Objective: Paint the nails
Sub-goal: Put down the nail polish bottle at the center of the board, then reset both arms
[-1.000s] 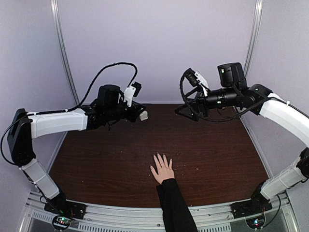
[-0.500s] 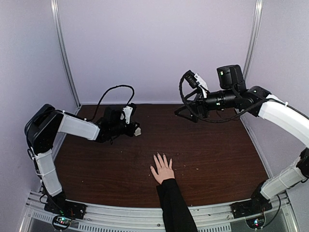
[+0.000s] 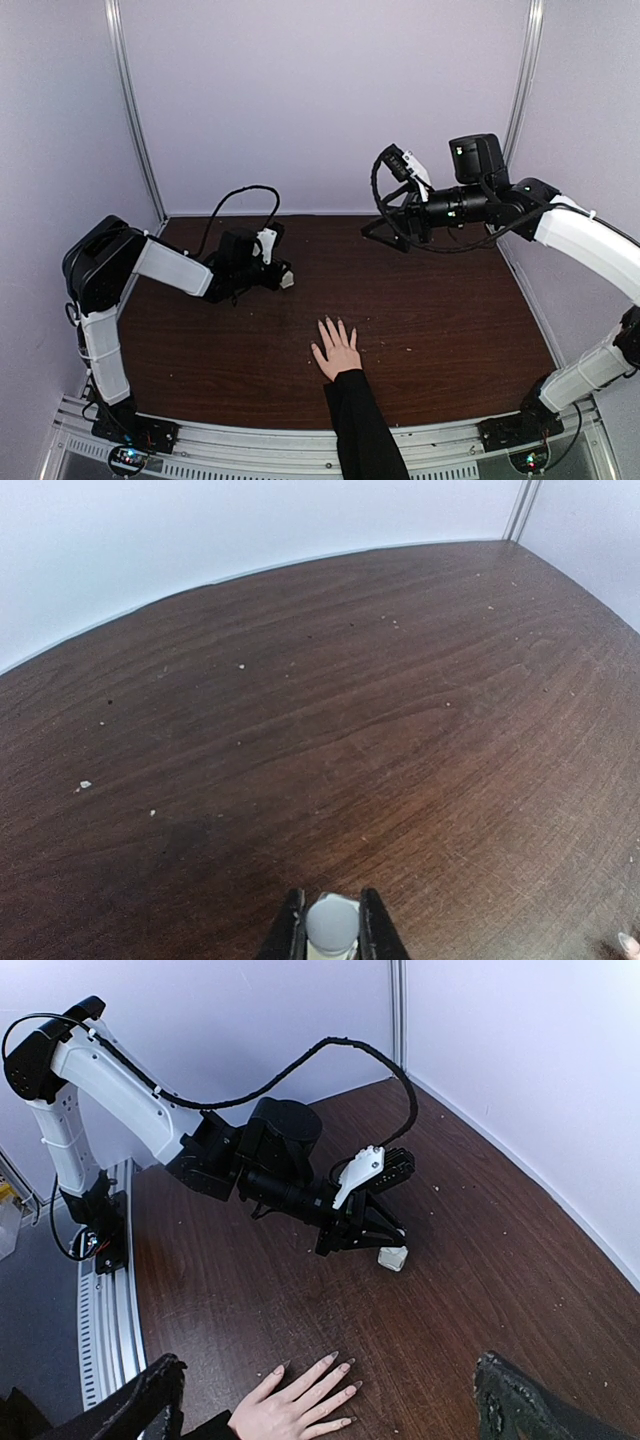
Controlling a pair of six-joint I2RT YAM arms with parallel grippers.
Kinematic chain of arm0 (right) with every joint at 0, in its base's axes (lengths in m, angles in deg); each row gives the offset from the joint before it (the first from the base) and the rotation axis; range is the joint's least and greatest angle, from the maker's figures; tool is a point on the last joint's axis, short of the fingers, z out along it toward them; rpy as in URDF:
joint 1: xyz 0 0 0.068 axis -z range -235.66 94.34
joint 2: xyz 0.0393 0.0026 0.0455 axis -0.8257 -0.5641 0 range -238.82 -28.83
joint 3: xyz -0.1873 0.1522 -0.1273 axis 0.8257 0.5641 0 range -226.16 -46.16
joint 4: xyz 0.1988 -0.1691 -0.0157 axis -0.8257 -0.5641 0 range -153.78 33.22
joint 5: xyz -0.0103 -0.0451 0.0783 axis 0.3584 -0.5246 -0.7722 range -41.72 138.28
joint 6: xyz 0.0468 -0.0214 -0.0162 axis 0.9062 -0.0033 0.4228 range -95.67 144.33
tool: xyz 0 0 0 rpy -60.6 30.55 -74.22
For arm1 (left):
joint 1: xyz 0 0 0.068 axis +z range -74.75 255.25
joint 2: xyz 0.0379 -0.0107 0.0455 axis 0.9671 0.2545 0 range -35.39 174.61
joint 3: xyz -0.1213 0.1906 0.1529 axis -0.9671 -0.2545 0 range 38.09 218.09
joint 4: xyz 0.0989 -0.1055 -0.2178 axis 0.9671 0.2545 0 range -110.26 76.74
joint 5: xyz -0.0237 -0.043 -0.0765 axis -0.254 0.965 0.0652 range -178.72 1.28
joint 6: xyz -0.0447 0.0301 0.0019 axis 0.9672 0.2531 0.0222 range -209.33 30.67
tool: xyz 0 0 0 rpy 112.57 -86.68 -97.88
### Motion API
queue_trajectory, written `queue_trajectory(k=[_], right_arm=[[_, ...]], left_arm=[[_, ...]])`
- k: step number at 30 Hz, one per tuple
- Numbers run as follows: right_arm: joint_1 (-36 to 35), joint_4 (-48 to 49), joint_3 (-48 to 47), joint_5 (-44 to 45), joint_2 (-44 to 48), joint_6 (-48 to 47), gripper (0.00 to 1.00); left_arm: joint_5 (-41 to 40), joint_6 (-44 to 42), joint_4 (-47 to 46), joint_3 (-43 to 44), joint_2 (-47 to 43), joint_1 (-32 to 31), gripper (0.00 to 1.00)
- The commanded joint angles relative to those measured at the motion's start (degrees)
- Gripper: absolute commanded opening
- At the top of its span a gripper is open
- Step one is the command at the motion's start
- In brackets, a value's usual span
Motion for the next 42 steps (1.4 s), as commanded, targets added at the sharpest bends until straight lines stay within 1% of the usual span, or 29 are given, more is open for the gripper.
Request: queue_trajectory(k=[1, 7, 15, 18, 21, 23, 25, 30, 32, 34, 36, 38, 42], right_arm=[[0.4, 0.82, -0.01, -1.27, -0.32, 0.11, 1.0], [0.42, 0.6, -0.17, -1.36, -0.3, -0.06, 1.0], [0.41, 0.08, -0.5, -1.11, -0.25, -0.5, 1.0], [0.4, -0.21, -0.67, -1.01, -0.32, -0.68, 1.0], [0.39, -0.41, -0.94, -0.99, -0.45, -0.83, 1.0], [0.41, -0.41, -1.03, -1.09, -0.43, -0.83, 1.0], [0.37, -0.34, -1.06, -1.22, -0.38, -0.77, 1.0], [0.37, -0.3, -1.0, -1.53, -0.15, -0.54, 1.0], [0.44, -0.24, -0.96, -1.46, 0.28, -0.4, 1.0], [0.46, -0.24, -0.84, -1.45, 0.83, -0.2, 1.0], [0.62, -0.11, -0.64, -1.45, 1.33, 0.13, 1.0], [1.0, 0.02, -0.61, -1.52, 2.04, 0.61, 1.0], [2.04, 0.12, 0.1, -1.63, 3.96, 1.54, 1.0]], left_arm=[[0.42, 1.29, -4.79, -0.26, 1.06, 0.42, 0.02], [0.22, 1.79, -4.2, -0.44, 1.27, 0.42, 0.1], [0.73, 2.12, -4.27, -0.71, 2.23, 0.42, 0.14], [0.72, 2.04, -4.32, -0.99, 2.44, 0.42, 0.19], [1.02, 2.17, -4.31, -1.19, 2.28, 0.42, 0.28], [1.42, 2.41, -4.12, -1.29, 1.86, 0.42, 0.37], [1.79, 2.58, -3.5, -1.28, 0.91, 0.42, 0.43], [2.36, 2.6, -0.81, -0.68, -1.74, 0.42, 0.54], [2.53, 2.47, 0.34, -0.61, -3.46, 0.42, 0.64], [2.46, 2.2, 2.43, -0.2, -5.58, 0.42, 0.77], [2.49, 1.53, 7.23, 1.38, -7.97, 0.43, 0.86], [2.38, 0.46, 14.27, 4.2, -10.19, 0.5, 0.97], [1.09, -1.49, 27.3, 9.88, -14.25, 0.51, 0.97]])
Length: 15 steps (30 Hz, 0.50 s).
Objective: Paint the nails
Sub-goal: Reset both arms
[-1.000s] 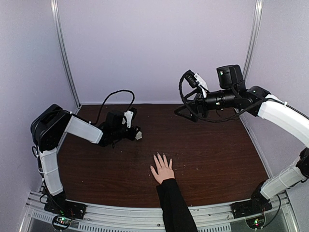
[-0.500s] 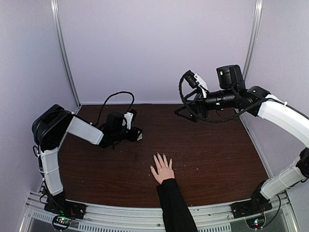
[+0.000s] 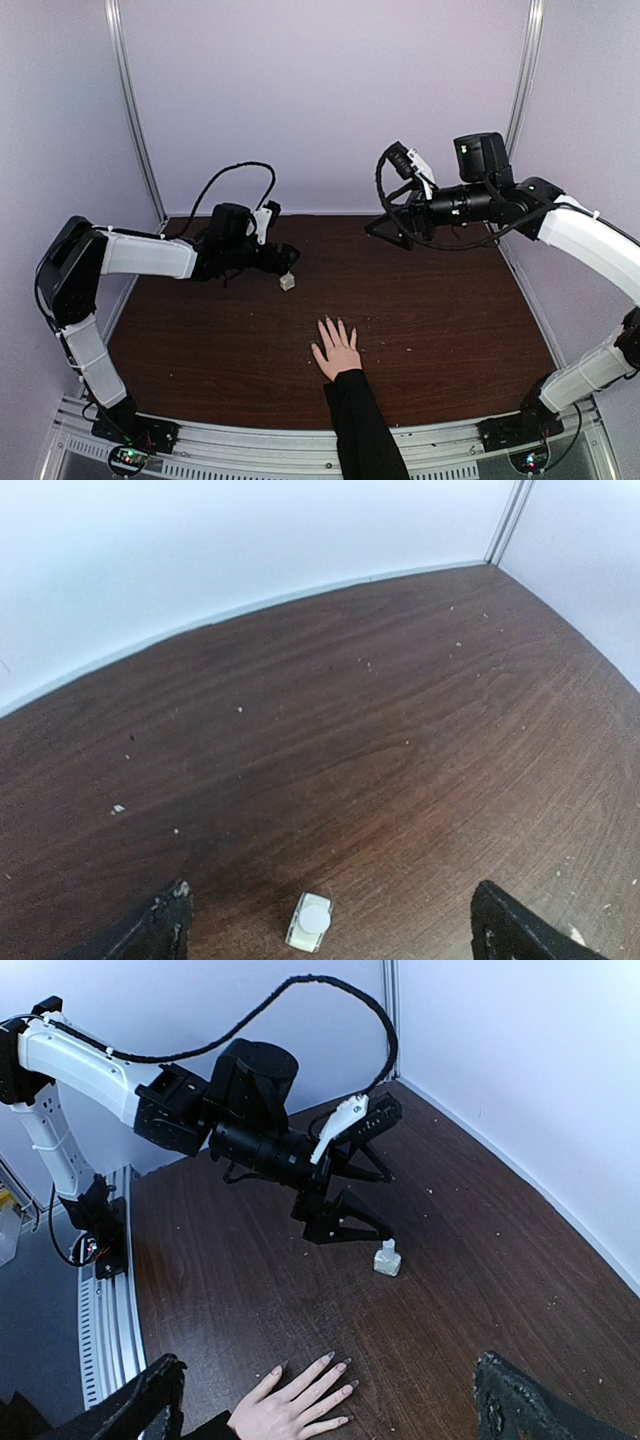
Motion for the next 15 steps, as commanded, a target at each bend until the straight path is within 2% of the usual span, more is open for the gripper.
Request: queue_trajectory(k=[1, 4, 8, 15], right_arm=[[1.65, 0.53, 0.45, -1.1, 3.98, 1.59, 1.0], [3.49, 1.11, 1.79, -0.99, 5.93, 2.8, 1.0], [7.51, 3.73, 4.82, -2.74, 7.93, 5.65, 1.0], [14.22, 9.8, 13.37, -2.02, 11.93, 15.44, 1.0]], left_arm=[[-1.46, -2.62, 15.69, 6.82, -5.6, 0.55, 0.98], [-1.13, -2.01, 24.53, 10.96, -7.94, 1.05, 0.98], [0.51, 1.76, 31.53, 12.73, -11.97, 2.47, 0.98], [-3.43, 7.67, 42.63, 10.25, -18.41, 4.63, 0.98]])
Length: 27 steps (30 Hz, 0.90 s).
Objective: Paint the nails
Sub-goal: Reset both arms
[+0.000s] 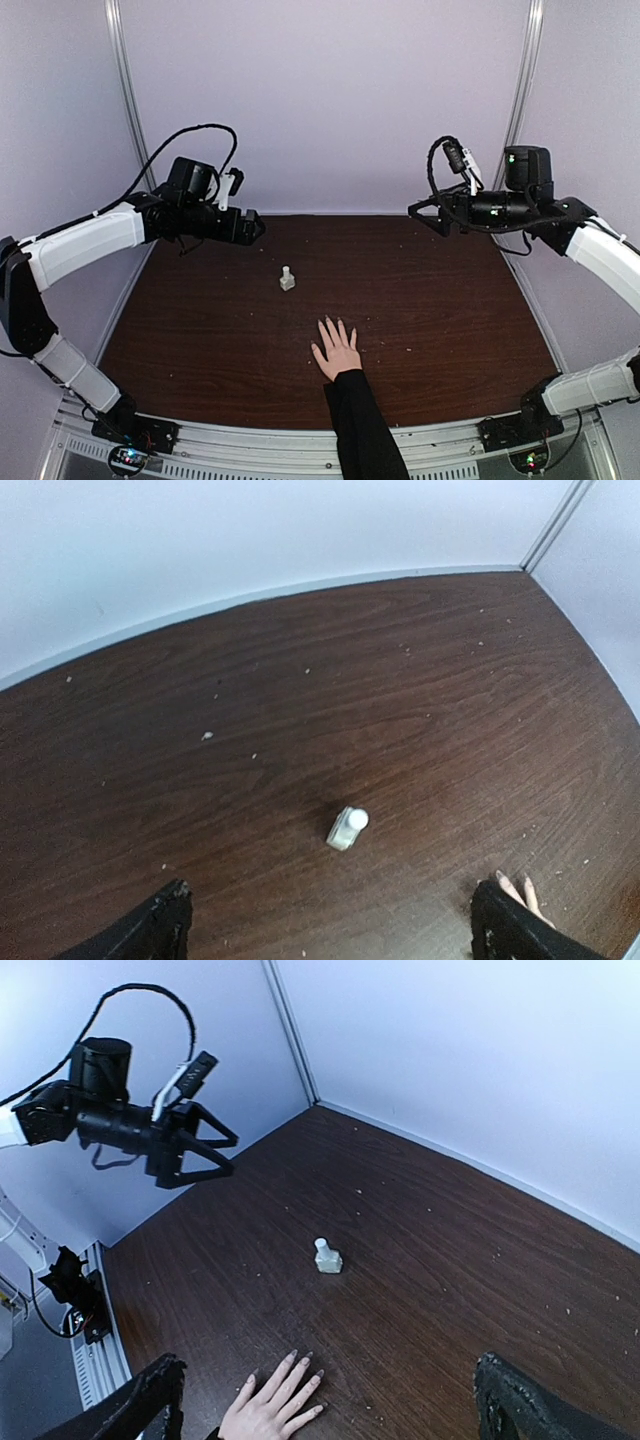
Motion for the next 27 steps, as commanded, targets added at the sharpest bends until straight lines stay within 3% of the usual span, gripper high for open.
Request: queue_trajectory(k=[1, 16, 27], right_arm=[[3.03, 5.05, 5.67, 0.8, 2.86, 7.2, 1.0], [4.25, 18.23, 31.16, 8.59, 7.82, 13.09, 1.0], [4.25, 19.38, 35.15, 10.78, 8.56, 11.76, 1.0]], left_arm=[[-4.26, 4.74, 9.98, -2.73, -4.25, 0.9, 0.98], [-7.79, 9.97, 3.53, -21.49, -10.29, 0.9, 0.98], [-8.35, 12.45, 1.29, -23.47, -8.64, 0.9, 0.98]])
